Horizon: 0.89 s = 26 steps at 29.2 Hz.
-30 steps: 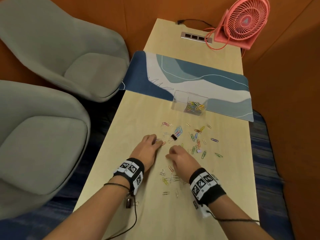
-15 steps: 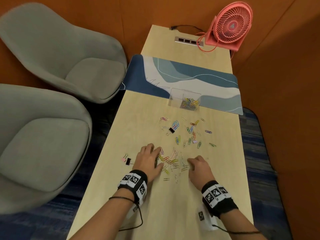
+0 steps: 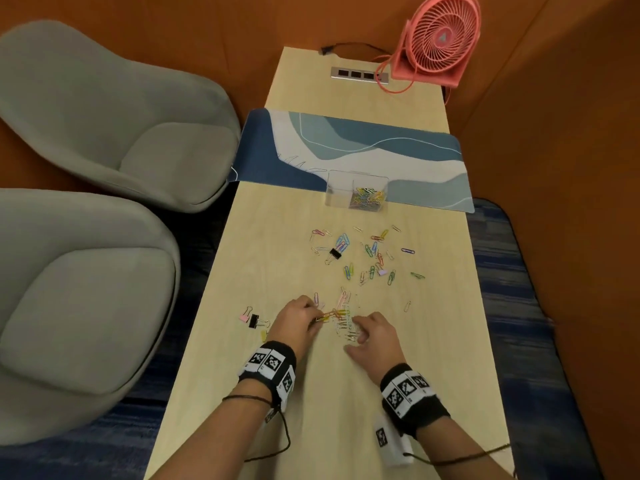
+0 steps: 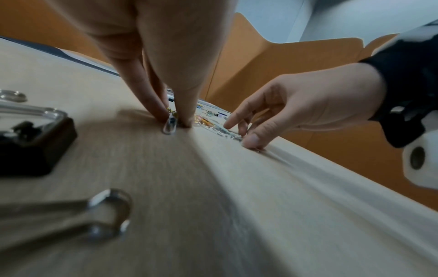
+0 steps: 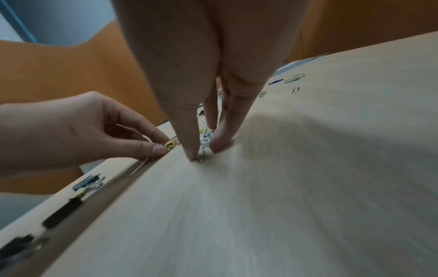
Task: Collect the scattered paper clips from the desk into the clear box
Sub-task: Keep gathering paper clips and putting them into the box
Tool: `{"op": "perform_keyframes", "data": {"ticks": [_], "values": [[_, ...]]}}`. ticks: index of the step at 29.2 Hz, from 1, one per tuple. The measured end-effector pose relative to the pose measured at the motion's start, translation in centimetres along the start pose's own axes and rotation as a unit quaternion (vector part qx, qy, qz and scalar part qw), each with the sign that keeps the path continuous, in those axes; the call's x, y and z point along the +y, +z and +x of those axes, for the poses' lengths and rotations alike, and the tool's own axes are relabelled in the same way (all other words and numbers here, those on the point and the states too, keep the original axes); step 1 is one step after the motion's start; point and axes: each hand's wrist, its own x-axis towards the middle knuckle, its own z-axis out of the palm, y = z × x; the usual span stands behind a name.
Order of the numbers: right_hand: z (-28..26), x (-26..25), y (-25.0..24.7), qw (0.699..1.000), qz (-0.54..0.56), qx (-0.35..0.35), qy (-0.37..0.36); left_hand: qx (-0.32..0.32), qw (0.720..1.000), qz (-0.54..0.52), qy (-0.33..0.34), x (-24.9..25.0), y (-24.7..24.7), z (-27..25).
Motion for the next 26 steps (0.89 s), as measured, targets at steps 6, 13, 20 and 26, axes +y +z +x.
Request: {"op": "perform_keyframes", "data": {"ticks": [6, 13, 20, 26], "values": [[2.5, -2.3, -0.5, 0.995, -0.096, 0.002, -0.020, 0.026, 0.992, -0.077, -0.099, 0.0, -0.6, 0.4], [3.1, -4.6, -0.8, 0.956, -0.270, -0.044, -0.104, 0.031, 0.980, -0.123, -0.151, -0.8, -0.8, 1.3], [4.8, -4.9, -1.6, 0.932, -0.328, -0.095, -0.126, 0.068, 0.969, -0.167, -0.171, -0.5, -1.7, 0.9], [6.2, -2.9, -2.3, 0.988, -0.146, -0.033, -0.044, 0.080, 0.964, -0.199, -0.159, -0.3, -2.6, 1.4]]}}
